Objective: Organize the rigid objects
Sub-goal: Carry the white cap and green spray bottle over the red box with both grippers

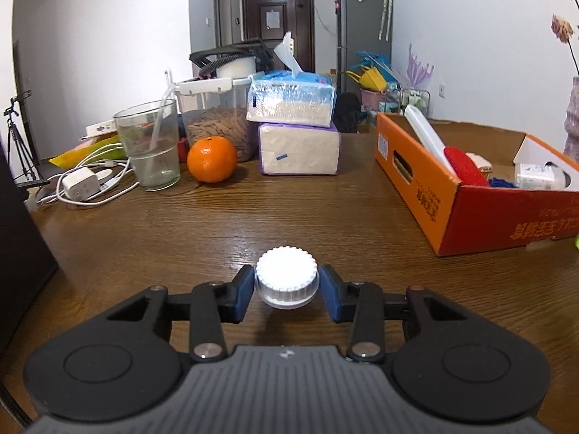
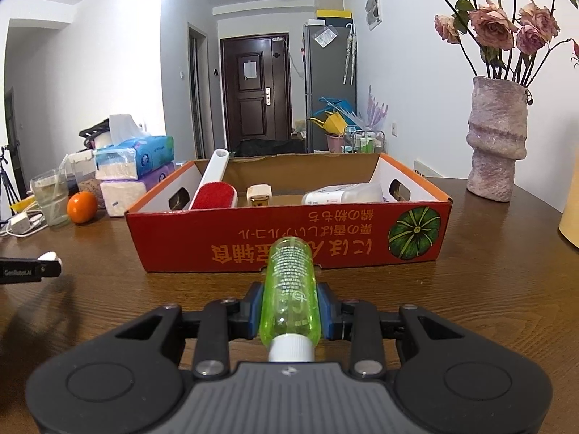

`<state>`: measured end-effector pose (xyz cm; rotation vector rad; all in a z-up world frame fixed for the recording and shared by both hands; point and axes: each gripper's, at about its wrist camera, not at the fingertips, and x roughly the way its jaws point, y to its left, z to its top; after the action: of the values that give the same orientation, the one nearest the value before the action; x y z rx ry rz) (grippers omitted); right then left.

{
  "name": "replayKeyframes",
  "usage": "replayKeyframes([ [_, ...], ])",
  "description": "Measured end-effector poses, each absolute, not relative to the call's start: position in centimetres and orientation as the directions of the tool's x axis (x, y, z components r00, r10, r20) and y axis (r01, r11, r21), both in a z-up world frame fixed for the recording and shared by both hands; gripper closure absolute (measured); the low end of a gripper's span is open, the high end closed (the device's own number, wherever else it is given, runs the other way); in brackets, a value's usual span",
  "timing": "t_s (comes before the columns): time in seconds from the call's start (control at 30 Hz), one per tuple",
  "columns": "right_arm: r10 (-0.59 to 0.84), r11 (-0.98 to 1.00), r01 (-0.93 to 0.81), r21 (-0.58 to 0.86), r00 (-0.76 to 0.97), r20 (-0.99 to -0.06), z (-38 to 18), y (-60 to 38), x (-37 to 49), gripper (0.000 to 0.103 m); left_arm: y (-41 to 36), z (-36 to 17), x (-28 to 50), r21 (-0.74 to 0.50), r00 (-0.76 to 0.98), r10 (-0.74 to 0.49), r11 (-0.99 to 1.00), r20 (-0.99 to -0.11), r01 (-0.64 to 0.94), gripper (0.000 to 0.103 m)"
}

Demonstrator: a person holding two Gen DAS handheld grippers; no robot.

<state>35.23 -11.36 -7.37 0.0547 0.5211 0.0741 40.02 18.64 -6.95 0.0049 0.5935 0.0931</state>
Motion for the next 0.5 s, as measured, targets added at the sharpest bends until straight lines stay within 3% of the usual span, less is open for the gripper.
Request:
replayKeyframes([
  [0.5, 0.163, 0.985, -0.117, 0.128, 0.88, -0.446, -5.7, -12.5, 34.1, 0.073, 13.1, -4.9, 35.3, -0.057, 0.856, 0.028, 0.996, -0.516, -0.068, 0.062],
])
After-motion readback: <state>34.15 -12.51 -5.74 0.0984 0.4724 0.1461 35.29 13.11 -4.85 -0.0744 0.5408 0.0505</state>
